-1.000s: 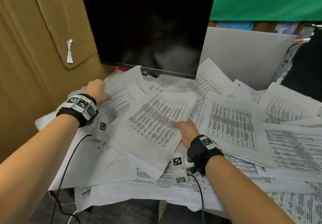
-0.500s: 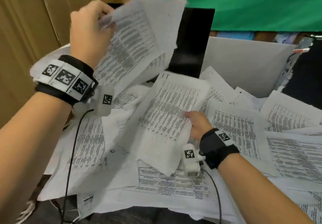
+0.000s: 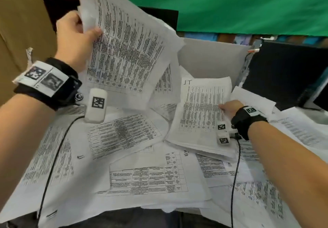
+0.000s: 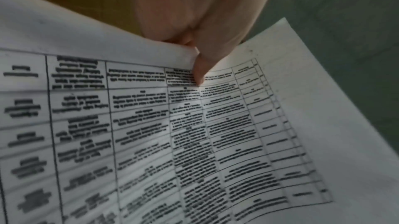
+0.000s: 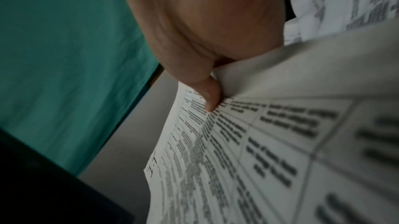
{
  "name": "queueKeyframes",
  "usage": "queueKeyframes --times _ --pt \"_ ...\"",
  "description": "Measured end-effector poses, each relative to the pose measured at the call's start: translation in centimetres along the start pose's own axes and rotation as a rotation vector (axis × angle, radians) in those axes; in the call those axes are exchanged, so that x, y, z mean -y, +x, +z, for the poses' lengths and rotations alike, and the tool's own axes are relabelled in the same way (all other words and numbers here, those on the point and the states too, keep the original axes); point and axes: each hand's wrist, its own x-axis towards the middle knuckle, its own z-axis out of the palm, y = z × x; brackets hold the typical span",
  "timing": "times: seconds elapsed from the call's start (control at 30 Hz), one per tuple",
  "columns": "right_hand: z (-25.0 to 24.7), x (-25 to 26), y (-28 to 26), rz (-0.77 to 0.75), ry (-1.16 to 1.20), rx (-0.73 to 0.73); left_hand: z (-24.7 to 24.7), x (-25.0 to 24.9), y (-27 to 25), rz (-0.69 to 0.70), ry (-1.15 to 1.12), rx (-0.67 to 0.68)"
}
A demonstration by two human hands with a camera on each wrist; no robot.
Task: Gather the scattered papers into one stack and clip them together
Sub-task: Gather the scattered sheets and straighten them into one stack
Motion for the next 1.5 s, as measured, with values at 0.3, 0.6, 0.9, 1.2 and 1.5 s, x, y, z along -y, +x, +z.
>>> queueKeyframes --times 0.3,0.6,0.9,1.2,1.5 --pt "-0.4 5.4 -5.7 -0.435 0.187 0.649 6.8 -0.5 -0.5 -0.015 0.011 0.083" --pt "1.3 4.9 -7.7 -0.254 0.848 0.566 12.9 1.7 -1.1 -0.388 -0.012 0.214" --pt "-2.5 3.1 -7.2 -0.399 0.656 0.177 20.6 2.4 -7.1 -0.261 -0.035 0.383" --pt "-4.7 -0.9 -8.1 -0.538 0.541 0.055 22.2 1.5 -10.7 -0.167 -0.365 0.335" --pt "-3.6 1.9 -9.2 -0.419 0.704 -0.040 23.5 -1.2 -11.1 -0.393 -0.287 0.450"
